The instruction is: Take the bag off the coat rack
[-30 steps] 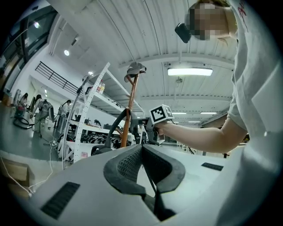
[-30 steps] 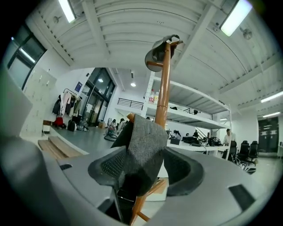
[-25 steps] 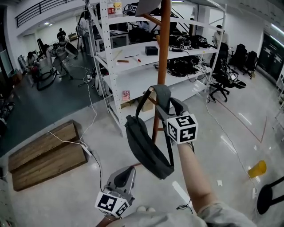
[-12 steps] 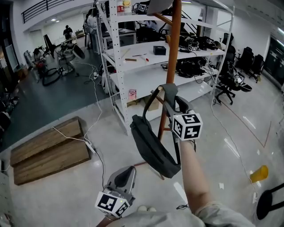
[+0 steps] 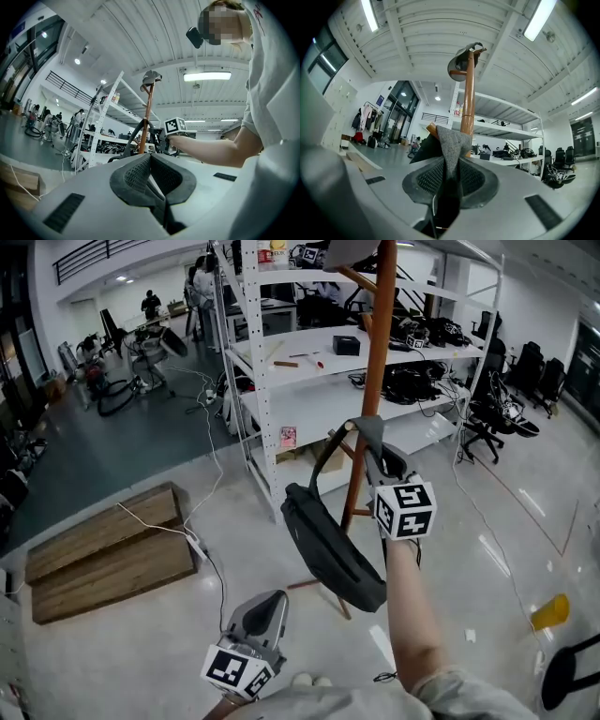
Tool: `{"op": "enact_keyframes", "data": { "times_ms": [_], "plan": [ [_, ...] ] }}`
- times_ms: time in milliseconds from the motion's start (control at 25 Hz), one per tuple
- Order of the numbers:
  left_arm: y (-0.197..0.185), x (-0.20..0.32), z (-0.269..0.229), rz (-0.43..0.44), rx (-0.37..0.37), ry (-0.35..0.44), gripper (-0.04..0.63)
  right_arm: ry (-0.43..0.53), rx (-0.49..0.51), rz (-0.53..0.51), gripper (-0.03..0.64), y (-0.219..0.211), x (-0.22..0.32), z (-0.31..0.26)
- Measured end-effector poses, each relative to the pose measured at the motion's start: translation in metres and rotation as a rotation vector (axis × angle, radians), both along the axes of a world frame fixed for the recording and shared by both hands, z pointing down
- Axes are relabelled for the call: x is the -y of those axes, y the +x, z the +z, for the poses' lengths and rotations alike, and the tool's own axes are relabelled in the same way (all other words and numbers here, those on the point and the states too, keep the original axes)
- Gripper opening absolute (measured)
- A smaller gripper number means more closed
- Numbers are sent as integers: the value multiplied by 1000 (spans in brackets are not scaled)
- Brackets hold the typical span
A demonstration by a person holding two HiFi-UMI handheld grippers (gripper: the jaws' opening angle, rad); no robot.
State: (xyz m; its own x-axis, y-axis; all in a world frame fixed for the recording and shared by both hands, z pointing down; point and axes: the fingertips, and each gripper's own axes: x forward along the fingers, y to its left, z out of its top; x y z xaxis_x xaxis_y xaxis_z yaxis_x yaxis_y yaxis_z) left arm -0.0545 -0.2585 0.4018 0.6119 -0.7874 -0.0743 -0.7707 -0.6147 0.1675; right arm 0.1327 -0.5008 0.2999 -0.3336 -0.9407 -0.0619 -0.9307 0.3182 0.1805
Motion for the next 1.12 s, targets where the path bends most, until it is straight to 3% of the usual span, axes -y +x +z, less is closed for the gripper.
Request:
{"op": "enact_keyframes", "data": {
  "times_ms": [400, 1120],
  "plan": [
    [-8, -1, -6, -28, 6, 28, 18, 83, 58, -23, 77, 2, -3, -33],
    [-14, 1, -12, -52, 29, 55, 18, 227, 169, -163, 74, -24, -32, -108]
  ]
}}
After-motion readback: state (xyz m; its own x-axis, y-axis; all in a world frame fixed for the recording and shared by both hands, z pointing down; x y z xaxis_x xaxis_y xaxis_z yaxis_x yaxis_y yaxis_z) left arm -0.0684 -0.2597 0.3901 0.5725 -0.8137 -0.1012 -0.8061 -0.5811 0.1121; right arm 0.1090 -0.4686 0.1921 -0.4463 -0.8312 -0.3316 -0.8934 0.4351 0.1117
